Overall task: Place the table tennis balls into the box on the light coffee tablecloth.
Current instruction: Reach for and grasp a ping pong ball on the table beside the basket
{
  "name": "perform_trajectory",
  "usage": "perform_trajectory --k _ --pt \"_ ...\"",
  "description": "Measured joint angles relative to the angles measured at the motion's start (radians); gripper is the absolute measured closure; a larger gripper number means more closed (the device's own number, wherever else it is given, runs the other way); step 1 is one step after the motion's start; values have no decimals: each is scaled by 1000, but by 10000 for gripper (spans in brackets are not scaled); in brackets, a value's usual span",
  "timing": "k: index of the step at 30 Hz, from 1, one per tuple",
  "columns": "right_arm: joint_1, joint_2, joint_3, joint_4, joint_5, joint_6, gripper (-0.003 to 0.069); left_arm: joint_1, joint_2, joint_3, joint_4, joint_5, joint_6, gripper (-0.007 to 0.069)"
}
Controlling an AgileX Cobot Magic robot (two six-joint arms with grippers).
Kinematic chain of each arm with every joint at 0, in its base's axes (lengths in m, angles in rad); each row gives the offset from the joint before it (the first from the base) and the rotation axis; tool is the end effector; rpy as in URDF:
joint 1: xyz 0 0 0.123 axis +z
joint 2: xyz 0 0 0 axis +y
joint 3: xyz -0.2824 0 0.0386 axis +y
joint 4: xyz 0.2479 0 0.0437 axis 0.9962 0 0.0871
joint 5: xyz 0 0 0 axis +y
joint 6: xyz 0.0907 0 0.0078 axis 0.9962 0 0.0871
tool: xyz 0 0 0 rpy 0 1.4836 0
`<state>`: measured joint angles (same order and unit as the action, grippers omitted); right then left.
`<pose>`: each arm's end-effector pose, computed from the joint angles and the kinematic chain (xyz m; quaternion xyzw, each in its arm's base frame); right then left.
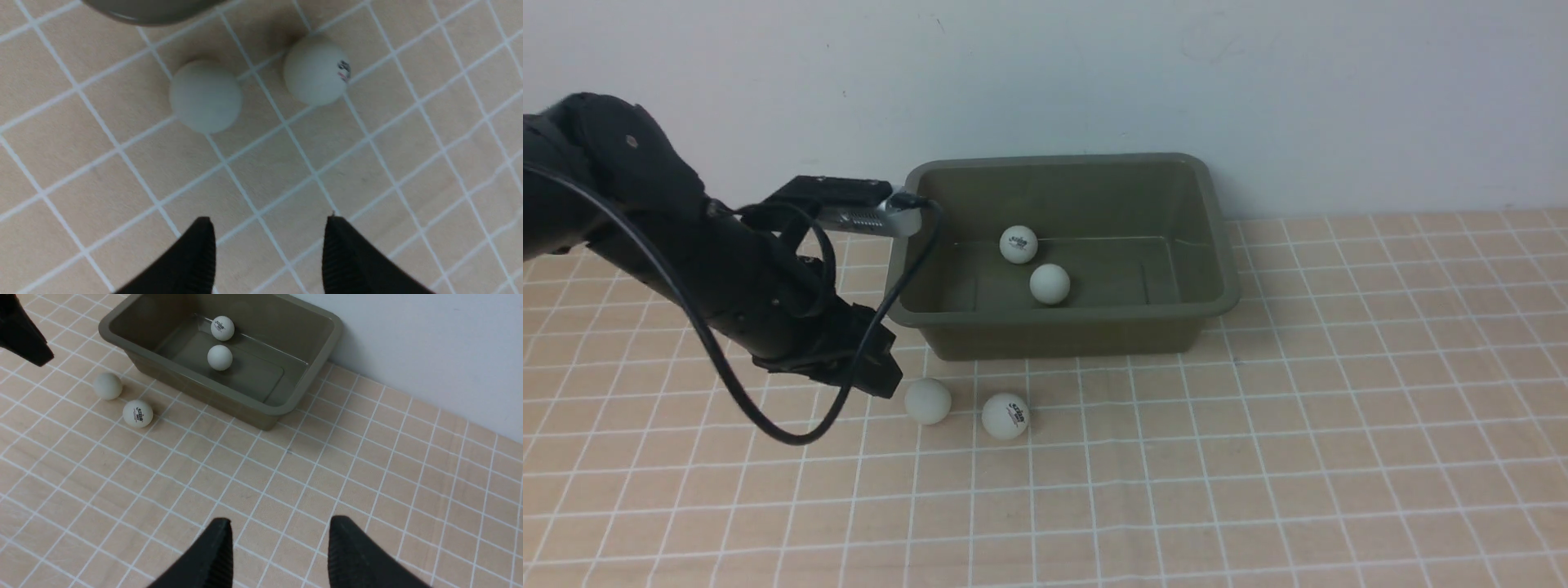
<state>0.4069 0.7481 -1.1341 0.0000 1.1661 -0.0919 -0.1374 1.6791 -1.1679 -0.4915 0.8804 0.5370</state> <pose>0.0941 0.0405 0.4190 -0.2234 0.8772 0.0667 0.4197 0.3261 -0.0786 0.2361 0.1967 0.9498 -0.1768 0.1672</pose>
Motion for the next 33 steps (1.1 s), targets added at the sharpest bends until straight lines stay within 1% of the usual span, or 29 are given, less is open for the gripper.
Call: perform_trajectory --k 3,9,11,15,18,26,33 --pt "0 0 0 0 -13 -2 353 -24 33 0 32 -60 -17 305" --pt "0 0 0 0 -55 -3 353 -82 77 0 37 -178 -22 304" --pt "0 0 0 0 -68 -3 353 -99 98 0 37 -205 -42 304" --pt "0 0 0 0 -73 -3 353 -105 130 -8 47 -214 -67 302" --pt "0 0 0 0 -73 -5 353 -105 149 -18 78 -222 -73 296" --pt "0 0 0 0 -73 -5 354 -105 160 -27 82 -296 -73 228" --pt "0 0 0 0 -97 -6 354 -105 205 -41 79 -316 -73 220"
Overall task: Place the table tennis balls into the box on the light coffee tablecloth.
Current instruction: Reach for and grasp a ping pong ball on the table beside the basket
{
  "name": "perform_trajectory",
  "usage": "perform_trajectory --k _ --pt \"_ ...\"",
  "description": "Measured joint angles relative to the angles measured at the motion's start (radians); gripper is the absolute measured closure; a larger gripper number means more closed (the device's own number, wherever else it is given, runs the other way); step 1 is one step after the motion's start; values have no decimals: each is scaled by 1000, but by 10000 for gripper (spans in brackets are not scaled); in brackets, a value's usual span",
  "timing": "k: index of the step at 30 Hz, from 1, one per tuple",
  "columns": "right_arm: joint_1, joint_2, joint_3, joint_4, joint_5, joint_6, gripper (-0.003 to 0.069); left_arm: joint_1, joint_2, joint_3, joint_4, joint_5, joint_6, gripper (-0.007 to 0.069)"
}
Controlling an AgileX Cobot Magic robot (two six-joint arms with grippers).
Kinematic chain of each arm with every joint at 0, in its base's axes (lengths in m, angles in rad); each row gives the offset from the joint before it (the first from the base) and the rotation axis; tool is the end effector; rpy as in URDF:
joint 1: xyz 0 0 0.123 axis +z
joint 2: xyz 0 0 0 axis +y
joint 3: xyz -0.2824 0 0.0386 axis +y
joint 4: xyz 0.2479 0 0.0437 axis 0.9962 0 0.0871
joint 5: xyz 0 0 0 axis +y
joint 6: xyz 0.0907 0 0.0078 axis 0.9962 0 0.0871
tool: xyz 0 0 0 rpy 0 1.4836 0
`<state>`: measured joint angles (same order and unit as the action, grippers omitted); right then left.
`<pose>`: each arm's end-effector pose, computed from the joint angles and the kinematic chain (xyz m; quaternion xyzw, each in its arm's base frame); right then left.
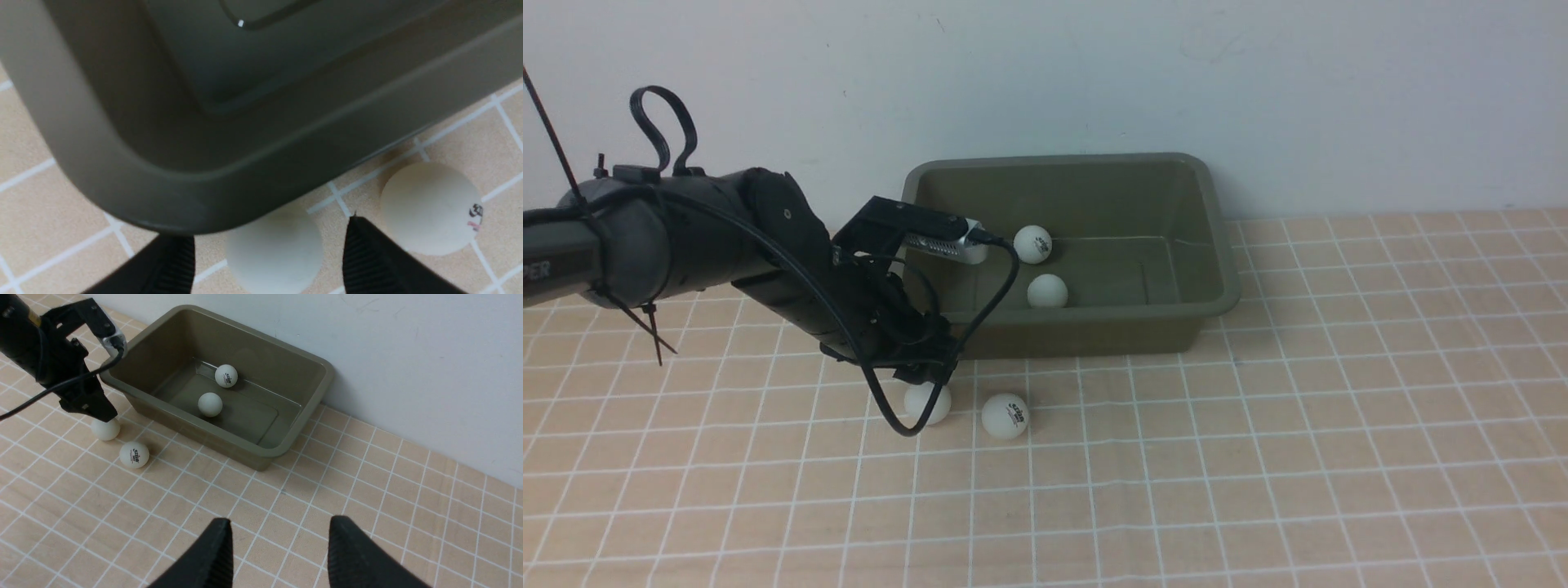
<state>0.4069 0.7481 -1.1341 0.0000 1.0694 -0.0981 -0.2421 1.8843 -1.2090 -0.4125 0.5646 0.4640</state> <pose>0.0989 0.0426 0.4260 -0.2207 0.8556 0.0720 0.4627 0.3679 -0.1110 0.1790 0.1936 0.9491 -0.1197 0.2177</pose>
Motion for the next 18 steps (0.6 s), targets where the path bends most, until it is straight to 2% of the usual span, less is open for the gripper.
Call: perform_trajectory --k 12,18 --pt "0 0 0 0 -13 0 354 0 37 0 -16 -5 1 222" --pt "0 0 0 0 -14 0 354 0 60 0 -19 -1 3 290"
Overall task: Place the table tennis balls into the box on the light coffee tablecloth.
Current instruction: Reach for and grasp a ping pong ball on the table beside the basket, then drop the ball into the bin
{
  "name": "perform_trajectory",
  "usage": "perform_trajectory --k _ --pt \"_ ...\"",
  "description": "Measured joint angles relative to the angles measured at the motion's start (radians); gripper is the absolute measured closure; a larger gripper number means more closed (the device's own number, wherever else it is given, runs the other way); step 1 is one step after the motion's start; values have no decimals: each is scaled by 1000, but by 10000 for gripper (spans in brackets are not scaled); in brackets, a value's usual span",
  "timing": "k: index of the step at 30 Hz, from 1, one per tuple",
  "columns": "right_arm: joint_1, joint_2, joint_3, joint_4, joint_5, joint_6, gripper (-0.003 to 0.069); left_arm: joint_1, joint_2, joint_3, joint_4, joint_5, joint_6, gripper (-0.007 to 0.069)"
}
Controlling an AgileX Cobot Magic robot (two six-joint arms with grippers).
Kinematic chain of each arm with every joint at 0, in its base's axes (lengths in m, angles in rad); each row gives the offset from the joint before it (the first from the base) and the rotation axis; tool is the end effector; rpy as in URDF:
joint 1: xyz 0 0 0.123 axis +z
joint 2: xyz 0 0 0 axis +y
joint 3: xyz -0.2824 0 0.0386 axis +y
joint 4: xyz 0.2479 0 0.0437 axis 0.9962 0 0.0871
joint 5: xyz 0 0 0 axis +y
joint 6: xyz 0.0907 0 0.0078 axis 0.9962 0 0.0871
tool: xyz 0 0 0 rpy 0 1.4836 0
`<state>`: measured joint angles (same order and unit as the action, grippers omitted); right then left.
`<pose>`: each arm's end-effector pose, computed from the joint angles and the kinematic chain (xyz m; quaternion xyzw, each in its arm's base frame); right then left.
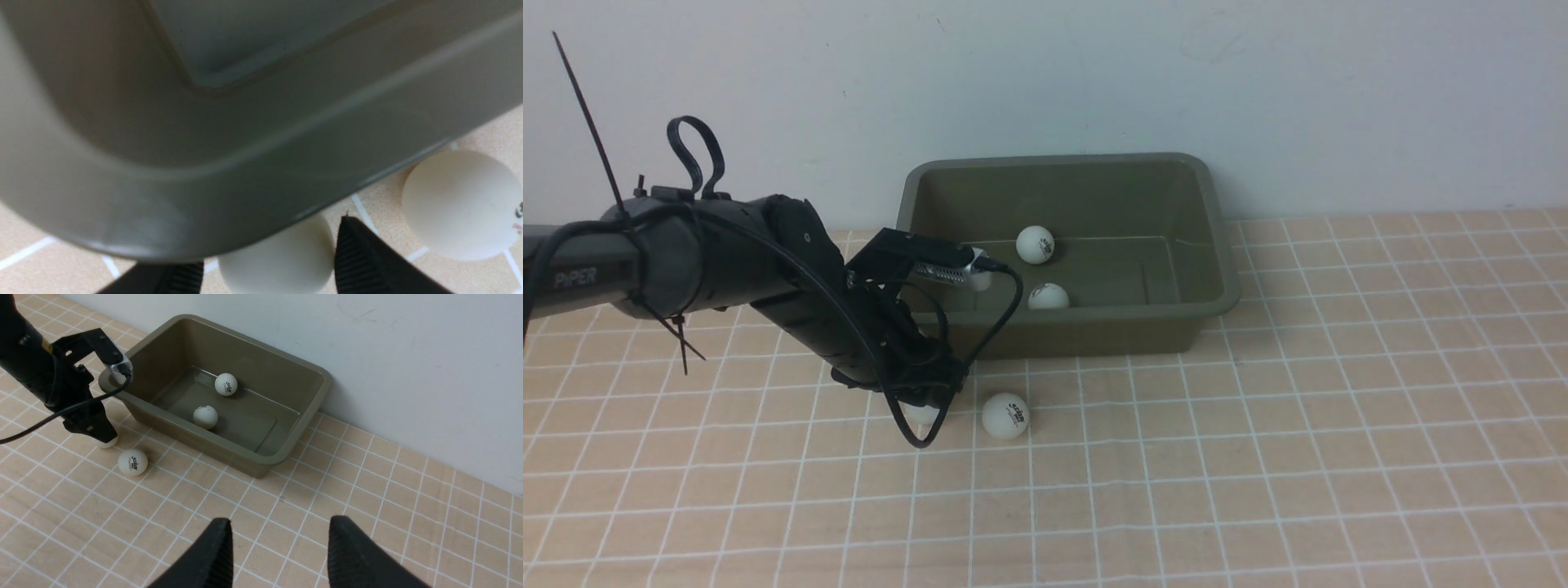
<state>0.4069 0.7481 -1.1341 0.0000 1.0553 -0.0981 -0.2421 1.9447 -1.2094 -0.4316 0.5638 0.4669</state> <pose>0.0996 0.0429 0.4271 -0.2199 0.8524 0.0730 0.4688 0.3706 -0.1125 0.1562 0.1858 0.9561 -0.1244 0.1895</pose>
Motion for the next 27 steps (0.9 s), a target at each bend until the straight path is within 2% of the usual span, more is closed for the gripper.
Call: perform_trajectory --k 1,8,14,17,21,27 --pt "0 0 0 -7 0 0 354 0 2 0 -1 0 0 324" --pt "0 0 0 -12 -20 0 354 0 -12 -39 0 91 17 326" --pt "0 0 0 -14 -24 -1 354 0 -56 -162 2 348 23 326" --pt "0 0 0 -18 -29 -1 354 0 -58 -234 -12 411 24 326" --pt "0 0 0 -20 -31 -1 354 0 -58 -300 -60 387 76 326" --pt "0 0 0 -20 -31 -1 354 0 -30 -414 -112 256 211 326"
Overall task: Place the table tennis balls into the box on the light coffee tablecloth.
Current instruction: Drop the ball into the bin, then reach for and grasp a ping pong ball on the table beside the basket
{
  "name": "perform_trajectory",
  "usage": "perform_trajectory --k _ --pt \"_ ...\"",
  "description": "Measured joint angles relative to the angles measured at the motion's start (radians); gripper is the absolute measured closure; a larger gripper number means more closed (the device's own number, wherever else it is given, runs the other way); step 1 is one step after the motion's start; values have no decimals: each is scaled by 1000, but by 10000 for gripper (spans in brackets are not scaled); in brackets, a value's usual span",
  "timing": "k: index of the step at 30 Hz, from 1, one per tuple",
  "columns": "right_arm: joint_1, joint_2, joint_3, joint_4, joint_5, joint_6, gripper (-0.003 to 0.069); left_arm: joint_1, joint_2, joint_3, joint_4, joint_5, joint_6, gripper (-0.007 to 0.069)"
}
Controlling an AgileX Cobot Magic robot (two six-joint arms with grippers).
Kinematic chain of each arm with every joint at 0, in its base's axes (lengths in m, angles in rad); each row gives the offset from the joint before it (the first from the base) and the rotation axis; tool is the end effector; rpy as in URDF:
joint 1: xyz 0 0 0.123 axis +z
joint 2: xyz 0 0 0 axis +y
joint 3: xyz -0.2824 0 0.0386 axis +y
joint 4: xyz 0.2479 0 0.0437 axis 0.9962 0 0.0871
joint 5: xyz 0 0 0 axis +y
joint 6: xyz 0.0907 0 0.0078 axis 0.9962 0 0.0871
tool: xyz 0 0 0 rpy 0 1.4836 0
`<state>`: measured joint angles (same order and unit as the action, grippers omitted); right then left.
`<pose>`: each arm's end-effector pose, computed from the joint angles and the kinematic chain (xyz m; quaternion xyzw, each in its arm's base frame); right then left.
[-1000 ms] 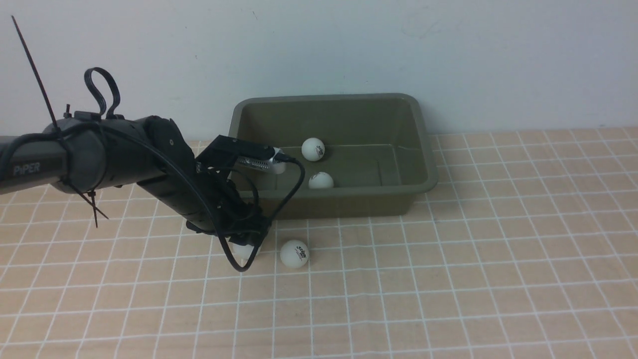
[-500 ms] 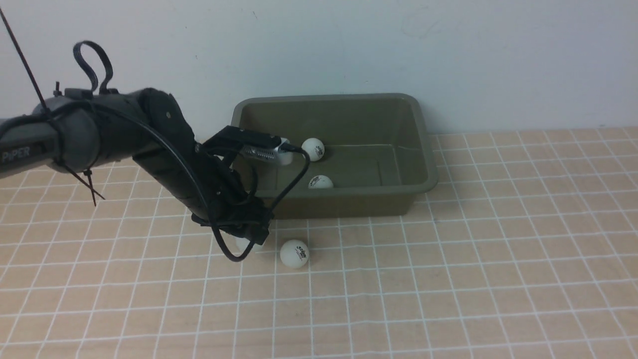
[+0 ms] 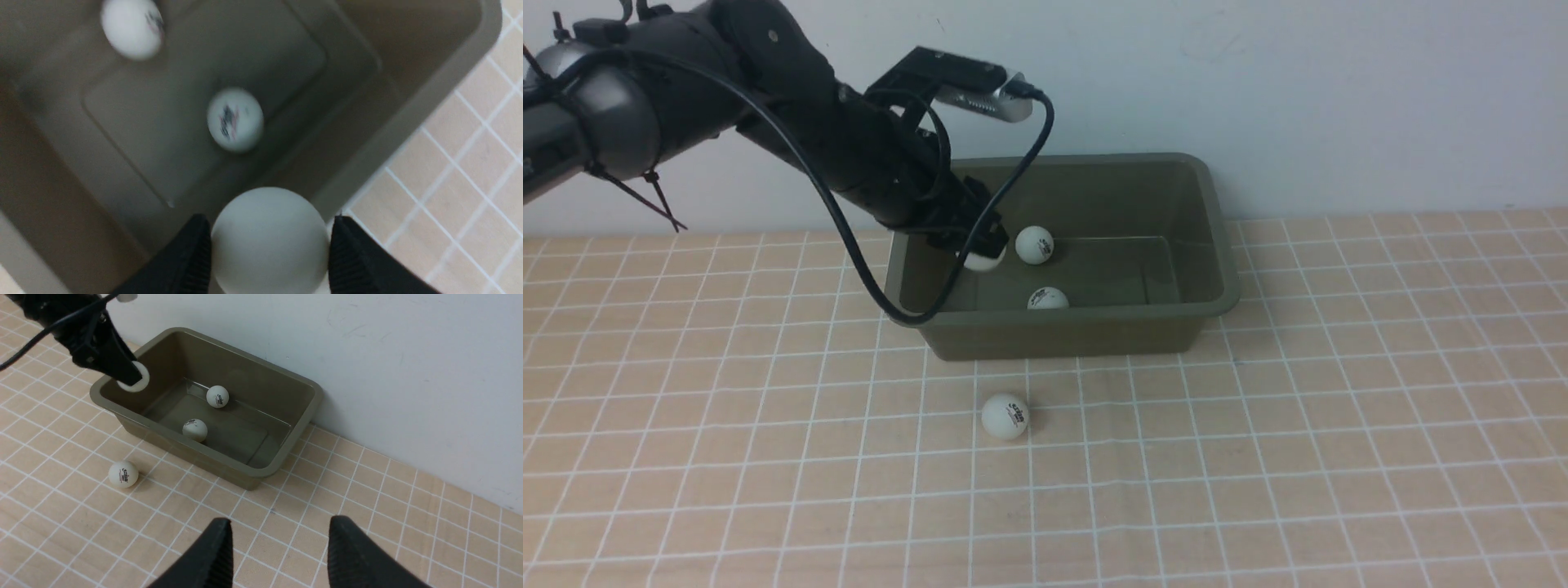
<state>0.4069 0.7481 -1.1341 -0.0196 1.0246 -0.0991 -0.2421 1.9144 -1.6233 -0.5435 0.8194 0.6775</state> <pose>0.1016 0.0421 0.4294 -0.2188 0.8450 0.0651 0.4836 0.4099 -0.1367 0.2782 0.3010 0.8859 -0.1765 0.3058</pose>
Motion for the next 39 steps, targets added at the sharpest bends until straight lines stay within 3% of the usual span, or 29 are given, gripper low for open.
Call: perform_trajectory --k 3,8,10,13,20,28,31,39 --pt "0 0 0 0 0 0 354 0 53 -64 -2 -25 34 325" --pt "0 0 0 0 0 0 354 0 126 -119 -2 -25 31 232" --pt "0 0 0 0 0 0 354 0 146 -144 3 17 4 174" --pt "0 0 0 0 0 0 354 0 140 -186 23 116 -19 167" --pt "0 0 0 0 0 1 354 0 21 -332 78 388 -264 256" --pt "0 0 0 0 0 1 354 0 -54 -349 134 427 -396 391" --pt "0 0 0 0 2 1 354 -9 -94 -287 149 426 -451 418" --pt "0 0 0 0 15 1 354 -106 -258 -7 177 426 -466 421"
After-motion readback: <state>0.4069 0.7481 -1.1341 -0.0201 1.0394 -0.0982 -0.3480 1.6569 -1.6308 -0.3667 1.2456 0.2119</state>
